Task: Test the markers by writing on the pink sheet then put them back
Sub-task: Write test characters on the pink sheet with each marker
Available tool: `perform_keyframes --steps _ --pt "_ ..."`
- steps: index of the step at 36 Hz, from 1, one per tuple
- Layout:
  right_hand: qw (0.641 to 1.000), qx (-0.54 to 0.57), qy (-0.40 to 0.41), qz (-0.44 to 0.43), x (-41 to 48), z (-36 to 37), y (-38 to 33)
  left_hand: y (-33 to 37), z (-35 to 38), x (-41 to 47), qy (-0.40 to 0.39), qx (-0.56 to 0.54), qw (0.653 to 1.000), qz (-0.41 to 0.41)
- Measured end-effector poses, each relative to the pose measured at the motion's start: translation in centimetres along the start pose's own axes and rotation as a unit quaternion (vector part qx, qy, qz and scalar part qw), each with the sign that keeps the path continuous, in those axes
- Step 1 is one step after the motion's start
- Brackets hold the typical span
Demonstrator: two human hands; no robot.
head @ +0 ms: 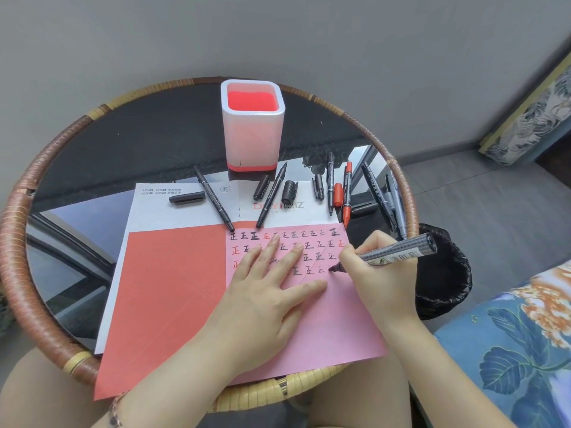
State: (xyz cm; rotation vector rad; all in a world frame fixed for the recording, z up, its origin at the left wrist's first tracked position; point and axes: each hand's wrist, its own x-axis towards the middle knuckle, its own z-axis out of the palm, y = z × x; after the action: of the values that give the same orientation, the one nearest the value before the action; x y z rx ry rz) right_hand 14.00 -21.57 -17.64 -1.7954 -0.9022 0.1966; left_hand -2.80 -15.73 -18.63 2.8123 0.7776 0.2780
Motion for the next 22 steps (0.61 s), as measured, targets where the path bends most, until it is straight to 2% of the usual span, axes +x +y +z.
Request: perform_keyframes --steps 12,18,22 --pt "0.999 -0.005 0.045 0.018 -0.33 -0.28 0.32 -0.05 0.06 -0.05 -0.003 -0.002 1.0 0.001" --pt "0.999 -0.002 0.04 0.025 -0.32 -0.34 0.52 -0.05 0.07 -0.03 -0.001 -0.002 1.0 0.003" --pt "0.995 0.011 0.099 0.019 -0.48 -0.43 0.28 -0.04 0.12 0.02 0.001 -0.003 1.0 0.004"
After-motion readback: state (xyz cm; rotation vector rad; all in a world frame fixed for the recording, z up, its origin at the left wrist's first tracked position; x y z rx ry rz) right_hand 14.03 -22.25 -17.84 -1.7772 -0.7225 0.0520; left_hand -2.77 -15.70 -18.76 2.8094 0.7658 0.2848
